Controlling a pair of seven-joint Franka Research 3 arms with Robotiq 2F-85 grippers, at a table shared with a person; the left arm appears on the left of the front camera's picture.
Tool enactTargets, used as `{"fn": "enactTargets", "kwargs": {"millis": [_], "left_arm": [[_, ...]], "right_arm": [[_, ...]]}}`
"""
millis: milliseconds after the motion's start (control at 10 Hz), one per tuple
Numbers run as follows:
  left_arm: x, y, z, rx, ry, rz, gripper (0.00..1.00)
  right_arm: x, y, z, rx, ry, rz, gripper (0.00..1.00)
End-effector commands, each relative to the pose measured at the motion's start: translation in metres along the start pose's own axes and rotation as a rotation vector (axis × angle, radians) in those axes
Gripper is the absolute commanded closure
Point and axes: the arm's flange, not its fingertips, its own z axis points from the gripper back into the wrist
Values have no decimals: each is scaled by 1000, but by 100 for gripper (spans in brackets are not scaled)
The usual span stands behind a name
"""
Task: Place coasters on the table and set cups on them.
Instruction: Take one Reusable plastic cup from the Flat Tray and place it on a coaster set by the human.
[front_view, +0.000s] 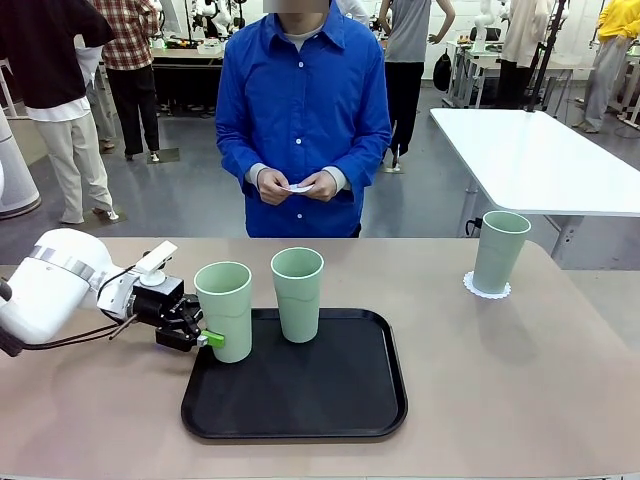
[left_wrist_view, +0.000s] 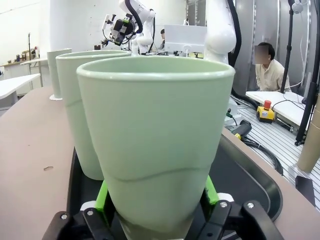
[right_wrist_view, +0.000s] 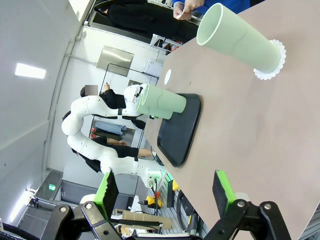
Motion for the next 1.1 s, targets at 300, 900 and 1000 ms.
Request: {"fn": "enactTargets", "kwargs": {"millis": [300, 900, 1000], "left_arm": [[83, -33, 28, 131, -5, 81, 58], [221, -76, 51, 116, 2, 94, 58], [219, -81, 51, 142, 27, 86, 58]], "right_arm": [[0, 1, 0, 0, 2, 2, 0], [0, 1, 0, 0, 2, 2, 0], [0, 1, 0, 0, 2, 2, 0]]}}
